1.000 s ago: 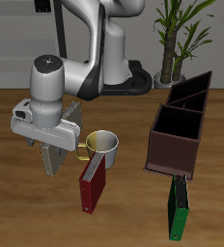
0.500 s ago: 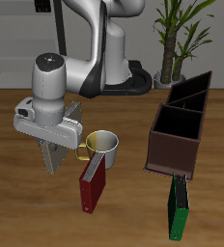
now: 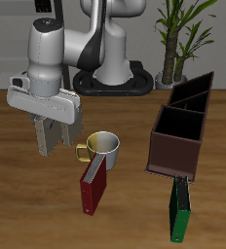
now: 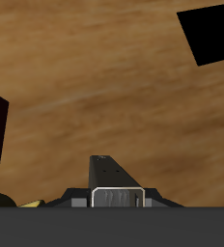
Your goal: Place the right yellow book into the left desk caddy's front compartment
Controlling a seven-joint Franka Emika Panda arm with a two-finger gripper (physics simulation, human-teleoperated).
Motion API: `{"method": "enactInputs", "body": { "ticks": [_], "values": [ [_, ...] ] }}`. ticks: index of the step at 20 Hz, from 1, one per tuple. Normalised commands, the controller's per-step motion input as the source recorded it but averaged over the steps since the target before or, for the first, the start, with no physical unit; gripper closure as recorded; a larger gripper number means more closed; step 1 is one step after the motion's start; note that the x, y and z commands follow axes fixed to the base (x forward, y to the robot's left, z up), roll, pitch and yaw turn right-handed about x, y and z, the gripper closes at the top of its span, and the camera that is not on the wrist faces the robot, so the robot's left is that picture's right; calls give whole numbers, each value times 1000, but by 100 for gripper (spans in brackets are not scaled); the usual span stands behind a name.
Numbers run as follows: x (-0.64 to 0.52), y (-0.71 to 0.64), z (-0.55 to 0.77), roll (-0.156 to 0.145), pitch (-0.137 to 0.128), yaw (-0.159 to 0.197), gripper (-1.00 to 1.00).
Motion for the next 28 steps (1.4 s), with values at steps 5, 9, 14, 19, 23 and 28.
{"method": "enactInputs", "body": {
  "ticks": [5,9,14,19,23,28],
  "values": [
    [-224,-16,722,-15,-76,6,100],
    [-311,125,555,4,-50,1,100],
    [-301,241,337,28,-32,26,100],
    [-403,271,258,2,-10,-17,100],
    [-415,336,130,34,17,-25,100],
    [-351,411,23,42,29,62,100]
  ]
}}
